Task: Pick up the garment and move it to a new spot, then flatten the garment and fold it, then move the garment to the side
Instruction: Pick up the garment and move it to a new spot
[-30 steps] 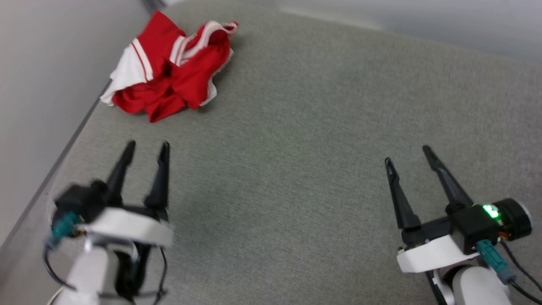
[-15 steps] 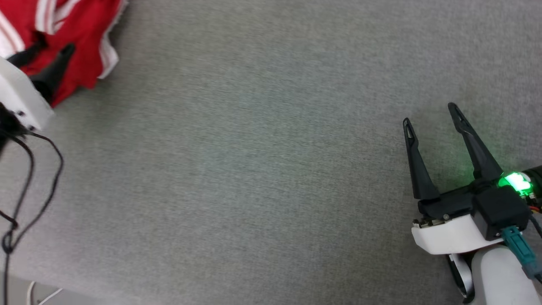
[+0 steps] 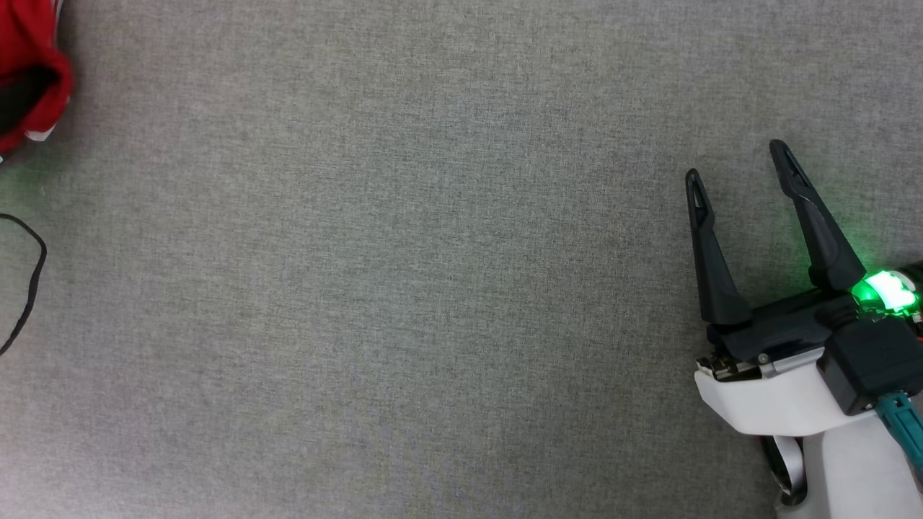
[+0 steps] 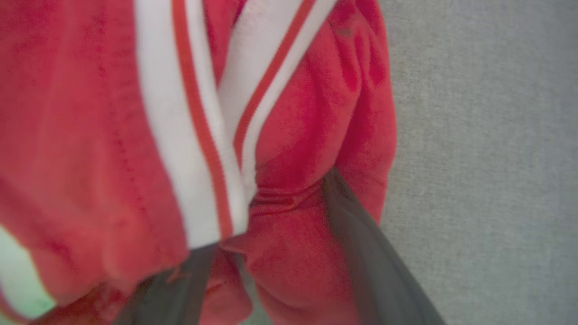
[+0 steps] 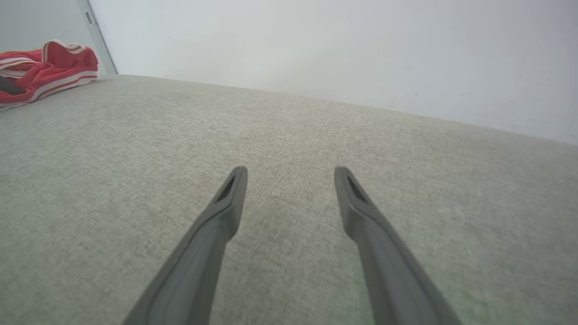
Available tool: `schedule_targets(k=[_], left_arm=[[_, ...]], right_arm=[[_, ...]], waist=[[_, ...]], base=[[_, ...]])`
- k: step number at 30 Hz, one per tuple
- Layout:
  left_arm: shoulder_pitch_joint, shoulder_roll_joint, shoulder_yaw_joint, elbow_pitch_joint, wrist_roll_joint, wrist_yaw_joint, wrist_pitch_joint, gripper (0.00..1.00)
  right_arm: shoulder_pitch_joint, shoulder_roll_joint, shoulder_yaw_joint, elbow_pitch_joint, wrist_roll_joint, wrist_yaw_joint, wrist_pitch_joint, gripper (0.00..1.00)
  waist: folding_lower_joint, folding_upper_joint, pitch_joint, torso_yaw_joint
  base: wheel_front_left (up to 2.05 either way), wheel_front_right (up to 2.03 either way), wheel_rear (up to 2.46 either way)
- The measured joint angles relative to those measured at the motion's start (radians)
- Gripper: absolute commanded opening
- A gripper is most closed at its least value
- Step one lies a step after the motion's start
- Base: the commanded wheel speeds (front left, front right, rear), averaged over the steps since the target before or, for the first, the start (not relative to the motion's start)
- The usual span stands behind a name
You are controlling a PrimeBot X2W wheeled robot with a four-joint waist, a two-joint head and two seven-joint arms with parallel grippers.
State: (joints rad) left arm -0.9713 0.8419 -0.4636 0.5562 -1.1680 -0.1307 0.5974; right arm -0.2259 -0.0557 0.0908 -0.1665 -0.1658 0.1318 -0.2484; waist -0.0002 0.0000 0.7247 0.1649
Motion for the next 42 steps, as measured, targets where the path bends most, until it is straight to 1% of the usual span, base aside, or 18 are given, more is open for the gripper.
schedule_targets(k=[3, 9, 13, 16, 19, 22, 25, 28, 31, 33, 37, 38, 41, 42], left_arm=[[-0.003, 0.007, -0.025, 0.002, -0.014, 0.000, 0.005, 0.00], [0.006, 0.009, -0.076, 0.005, -0.027, 0.002, -0.055, 0.00], [0.032, 0.018, -0.119, -0.023, -0.033, 0.002, -0.110, 0.00], [0.051, 0.031, -0.160, -0.060, -0.031, 0.001, -0.159, 0.00], [0.080, 0.057, -0.218, -0.115, -0.012, 0.001, -0.204, 0.00], [0.098, 0.074, -0.272, -0.174, 0.026, 0.002, -0.288, 0.00], [0.118, 0.065, -0.320, -0.236, 0.039, 0.001, -0.352, 0.00], [0.136, 0.047, -0.374, -0.288, 0.053, 0.001, -0.389, 0.00], [0.150, 0.017, -0.425, -0.331, 0.074, 0.001, -0.419, 0.00], [0.151, -0.021, -0.450, -0.346, 0.092, 0.001, -0.437, 0.00], [0.153, -0.130, -0.492, -0.361, 0.135, 0.011, -0.472, 0.00], [0.156, -0.158, -0.502, -0.365, 0.143, 0.018, -0.479, 0.00], [0.158, -0.235, -0.551, -0.357, 0.221, 0.054, -0.500, 0.00], [0.158, -0.265, -0.561, -0.349, 0.230, 0.062, -0.509, 0.00]], right_arm=[[-0.002, 0.003, -0.002, 0.007, 0.000, 0.000, -0.004, 1.00], [-0.006, 0.004, -0.008, 0.046, -0.003, 0.000, -0.010, 1.00], [-0.008, 0.003, -0.014, 0.078, -0.002, -0.001, -0.011, 1.00], [0.001, 0.004, -0.017, 0.109, 0.006, -0.001, -0.012, 1.00], [0.007, 0.004, -0.021, 0.137, 0.017, -0.001, -0.012, 1.00], [0.012, 0.004, -0.028, 0.161, 0.041, -0.001, -0.014, 1.00], [0.024, 0.004, -0.028, 0.182, 0.063, -0.001, -0.014, 1.00], [0.034, 0.004, -0.025, 0.195, 0.082, -0.001, -0.015, 1.00], [0.045, 0.004, -0.026, 0.205, 0.106, -0.001, -0.015, 1.00], [0.049, 0.004, -0.026, 0.209, 0.116, -0.001, -0.015, 1.00], [0.067, 0.004, -0.025, 0.218, 0.130, -0.001, -0.015, 1.00], [0.067, 0.004, -0.025, 0.218, 0.132, -0.001, -0.015, 1.00], [0.067, 0.004, -0.029, 0.217, 0.141, -0.001, -0.015, 1.00], [0.067, 0.004, -0.035, 0.215, 0.142, -0.001, -0.015, 1.00]], waist=[[0.0000, 0.0000, -0.002, -0.003], [0.0001, 0.0000, -0.039, -0.006], [0.0001, 0.0000, -0.084, -0.008], [0.0001, 0.0000, -0.128, -0.010], [0.0001, 0.0000, -0.180, -0.013], [0.0001, 0.0000, -0.236, -0.019], [0.0001, 0.0000, -0.291, -0.028], [0.0001, 0.0000, -0.341, -0.040], [0.0001, 0.0000, -0.384, -0.056], [0.0001, 0.0000, -0.408, -0.072], [0.0001, 0.0000, -0.444, -0.109], [0.0001, 0.0000, -0.451, -0.120], [0.0001, 0.0001, -0.467, -0.158], [0.0001, 0.0000, -0.471, -0.171]], base=[[0.00, 0.00, 0.00], [0.00, 0.00, 0.00], [0.00, 0.00, 0.00], [0.00, 0.00, 0.00], [0.00, 0.00, 0.00], [0.00, 0.00, 0.00], [0.00, 0.00, 0.00], [0.00, 0.00, 0.00], [0.00, 0.00, 0.00], [0.00, 0.00, 0.00], [0.00, 0.00, 0.00], [0.00, 0.00, 0.00], [0.00, 0.00, 0.00], [0.00, 0.00, 0.00]])
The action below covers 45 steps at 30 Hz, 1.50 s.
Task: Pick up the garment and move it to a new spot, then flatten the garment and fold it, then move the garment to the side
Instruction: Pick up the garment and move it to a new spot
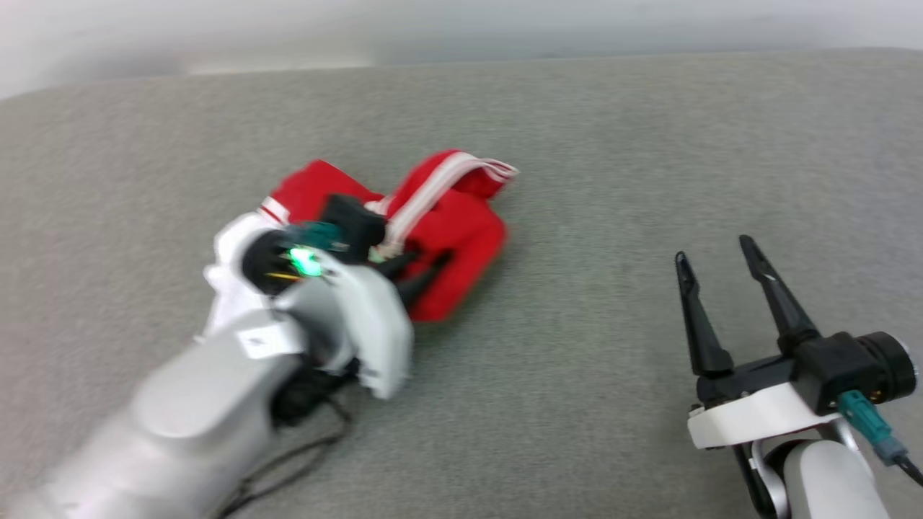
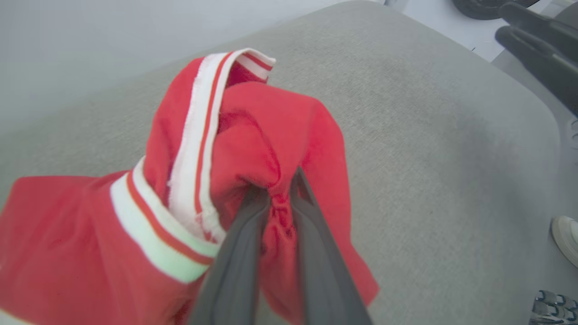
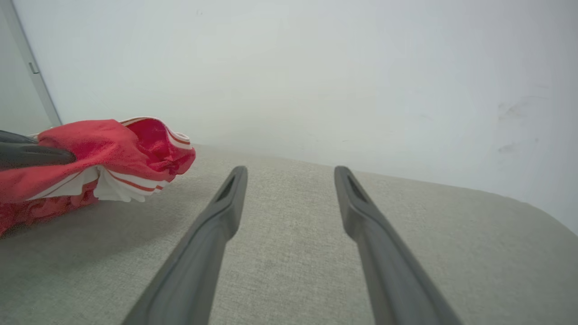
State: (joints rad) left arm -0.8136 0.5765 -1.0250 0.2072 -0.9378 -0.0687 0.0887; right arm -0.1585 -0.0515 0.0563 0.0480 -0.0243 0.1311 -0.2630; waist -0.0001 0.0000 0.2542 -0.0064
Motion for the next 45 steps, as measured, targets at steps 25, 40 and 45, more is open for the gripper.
schedule_targets(k=[25, 40, 45], left_arm=[[-0.081, -0.420, -0.085, 0.399, 0.073, -0.035, -0.244, 1.00], [0.113, -0.136, 0.232, 0.142, 0.261, 0.122, -0.351, 1.00], [0.317, -0.078, 0.393, -0.032, 0.350, 0.179, -0.352, 1.00]], right_arm=[[-0.003, 0.001, -0.048, -0.024, 0.031, 0.000, 0.000, 1.00], [0.055, 0.000, -0.097, -0.046, -0.014, 0.000, 0.000, 1.00], [0.079, 0.001, -0.088, -0.058, -0.018, 0.000, 0.000, 1.00]], waist=[[0.0001, 0.0000, -0.006, -0.180], [0.0000, 0.0000, -0.127, 0.014], [0.0000, 0.0000, -0.162, 0.057]], base=[[0.00, 0.00, 0.00], [0.00, 0.00, 0.00], [0.00, 0.00, 0.00]])
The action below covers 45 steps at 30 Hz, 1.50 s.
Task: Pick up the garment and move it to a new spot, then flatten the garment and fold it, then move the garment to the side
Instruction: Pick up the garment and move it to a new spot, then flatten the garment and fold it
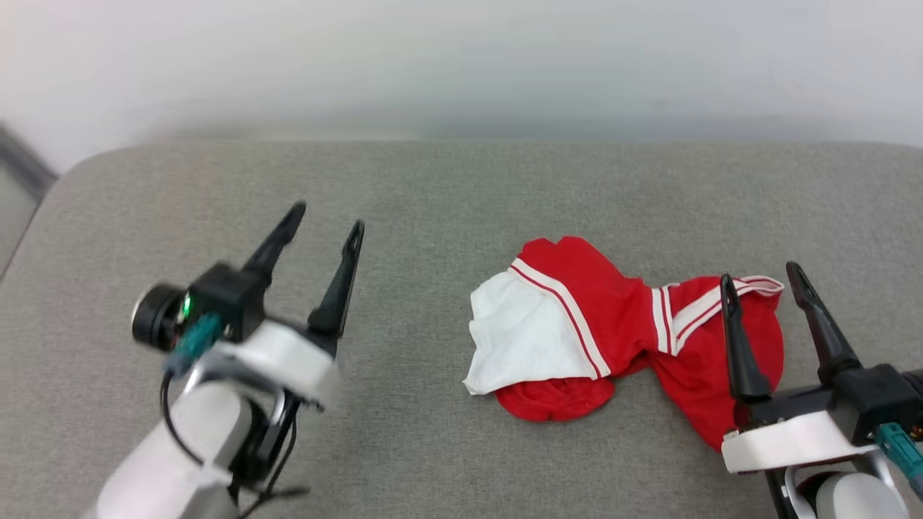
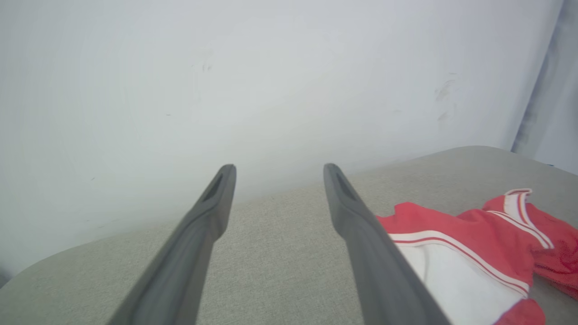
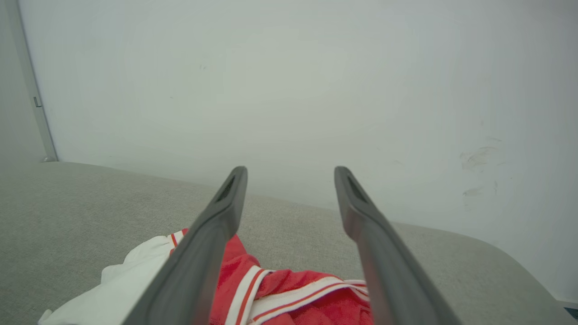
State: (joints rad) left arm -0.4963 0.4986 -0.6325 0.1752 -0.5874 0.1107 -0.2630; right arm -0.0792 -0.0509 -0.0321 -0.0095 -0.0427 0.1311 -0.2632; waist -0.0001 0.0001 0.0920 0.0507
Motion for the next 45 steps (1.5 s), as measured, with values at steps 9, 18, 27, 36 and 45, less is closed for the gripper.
schedule_targets(k=[9, 18, 27, 36, 45], left_arm=[[0.299, -0.057, 0.182, -0.181, 0.093, 0.008, 0.000, 1.00], [0.462, -0.199, 0.291, -0.265, 0.221, -0.035, 0.000, 1.00], [0.513, -0.269, 0.361, -0.258, 0.290, -0.117, 0.000, 1.00], [0.468, -0.290, 0.344, -0.212, 0.295, -0.178, 0.035, 1.00], [0.317, -0.274, 0.237, -0.234, 0.196, -0.212, 0.501, 1.00]], right_arm=[[0.049, 0.000, 0.021, -0.020, 0.008, 0.000, 0.000, 1.00], [0.066, 0.000, 0.035, -0.024, 0.018, 0.000, 0.000, 1.00], [0.069, 0.000, 0.035, -0.027, 0.021, 0.000, 0.000, 1.00], [0.067, 0.000, 0.038, -0.035, 0.006, 0.000, 0.000, 1.00], [0.050, 0.000, 0.041, -0.042, -0.011, 0.000, 0.000, 1.00]], waist=[[0.0000, 0.0000, -0.040, 0.022], [0.0000, 0.0000, -0.055, 0.017], [0.0001, 0.0000, -0.056, 0.011], [0.0000, 0.0000, -0.017, -0.003], [0.0001, 0.0000, 0.058, -0.015]], base=[[0.00, 0.00, 0.00], [0.00, 0.00, 0.00], [0.00, 0.00, 0.00], [0.00, 0.00, 0.00], [0.00, 0.00, 0.00]])
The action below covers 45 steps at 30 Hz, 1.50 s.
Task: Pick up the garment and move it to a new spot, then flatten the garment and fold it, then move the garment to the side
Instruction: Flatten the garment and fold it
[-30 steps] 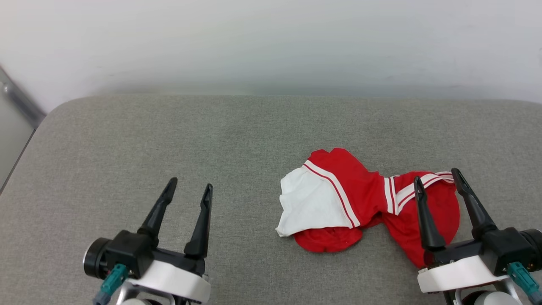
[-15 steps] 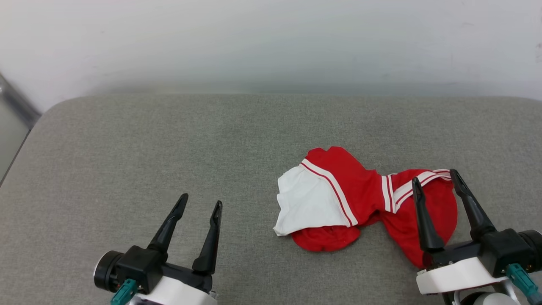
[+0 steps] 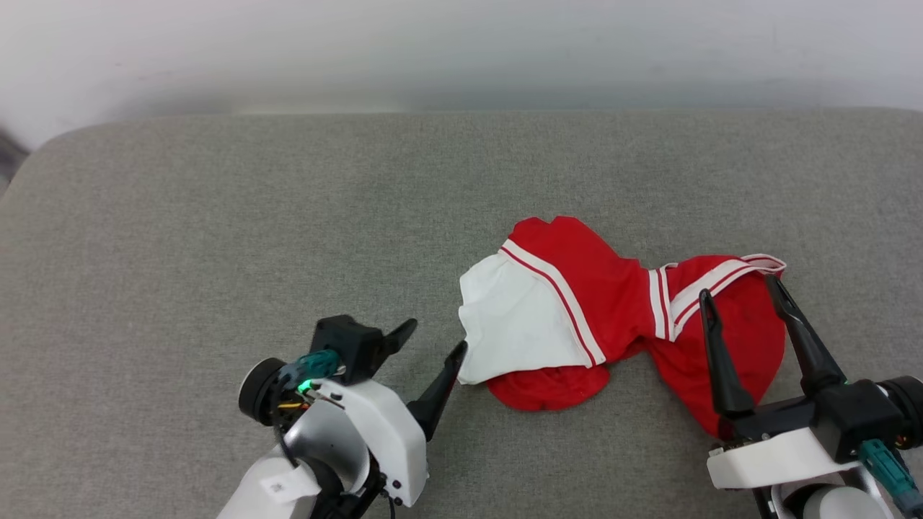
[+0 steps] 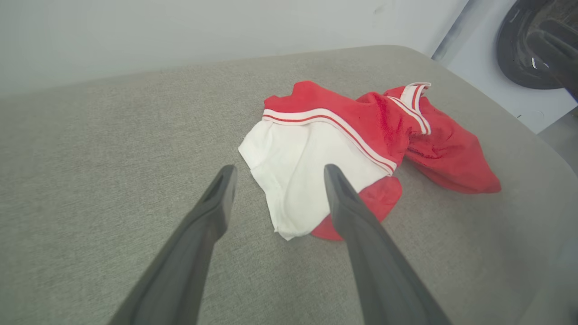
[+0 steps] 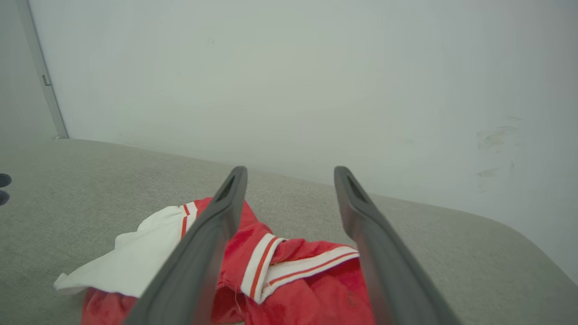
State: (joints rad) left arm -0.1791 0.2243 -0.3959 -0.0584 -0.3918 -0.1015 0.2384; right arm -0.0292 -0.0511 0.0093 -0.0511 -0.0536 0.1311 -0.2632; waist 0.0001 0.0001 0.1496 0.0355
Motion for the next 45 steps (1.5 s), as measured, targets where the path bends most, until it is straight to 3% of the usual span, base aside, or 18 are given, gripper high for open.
schedule_targets(k=[4, 7, 21, 22, 23, 24, 30, 39, 45], left_arm=[[-0.059, 0.014, -0.039, 0.021, -0.010, 0.000, 0.180, 1.00], [-0.097, 0.016, -0.049, 0.043, -0.012, 0.005, 0.249, 1.00], [-0.205, 0.025, -0.114, 0.216, 0.019, -0.004, 0.313, 1.00], [-0.207, 0.024, -0.120, 0.222, 0.015, -0.006, 0.318, 0.60], [-0.210, 0.024, -0.127, 0.226, 0.009, -0.009, 0.319, 0.09], [-0.212, 0.025, -0.133, 0.230, 0.007, -0.011, 0.319, 0.00], [-0.202, 0.022, -0.122, 0.259, -0.007, 0.001, 0.239, 0.00], [-0.158, 0.062, 0.018, 0.191, -0.011, 0.105, 0.045, 0.00], [-0.053, 0.122, 0.124, 0.120, -0.034, 0.176, -0.013, 0.00]], right_arm=[[-0.021, 0.000, 0.011, -0.002, -0.002, 0.000, 0.000, 1.00], [-0.035, 0.000, 0.011, -0.004, -0.001, 0.000, 0.000, 1.00], [-0.057, 0.000, 0.016, -0.005, 0.010, 0.000, 0.000, 1.00], [-0.059, 0.000, 0.015, -0.005, 0.011, 0.000, 0.000, 1.00], [-0.061, 0.000, 0.016, -0.004, 0.011, 0.000, 0.000, 1.00], [-0.066, 0.000, 0.015, -0.003, 0.011, 0.000, 0.000, 1.00], [-0.069, 0.000, 0.017, 0.011, 0.008, 0.000, 0.000, 1.00], [-0.048, 0.000, 0.010, 0.037, -0.001, 0.000, 0.000, 1.00], [-0.030, 0.000, 0.007, 0.052, -0.001, 0.000, 0.000, 1.00]], waist=[[0.0000, 0.0000, 0.040, -0.015], [0.0000, -0.0001, 0.071, -0.030], [0.0001, 0.0000, 0.187, -0.077], [0.0001, 0.0000, 0.188, -0.075], [0.0000, 0.0000, 0.189, -0.074], [0.0000, 0.0000, 0.190, -0.072], [0.0000, 0.0000, 0.169, -0.058], [0.0000, 0.0000, 0.090, -0.020], [-0.0001, 0.0000, 0.042, 0.020]], base=[[0.00, 0.00, 0.00], [0.00, 0.00, 0.00], [0.00, 0.00, 0.00], [0.00, 0.00, 0.00], [0.00, 0.00, 0.00], [0.00, 0.00, 0.00], [0.00, 0.00, 0.00], [0.00, 0.00, 0.00], [0.00, 0.00, 0.00]])
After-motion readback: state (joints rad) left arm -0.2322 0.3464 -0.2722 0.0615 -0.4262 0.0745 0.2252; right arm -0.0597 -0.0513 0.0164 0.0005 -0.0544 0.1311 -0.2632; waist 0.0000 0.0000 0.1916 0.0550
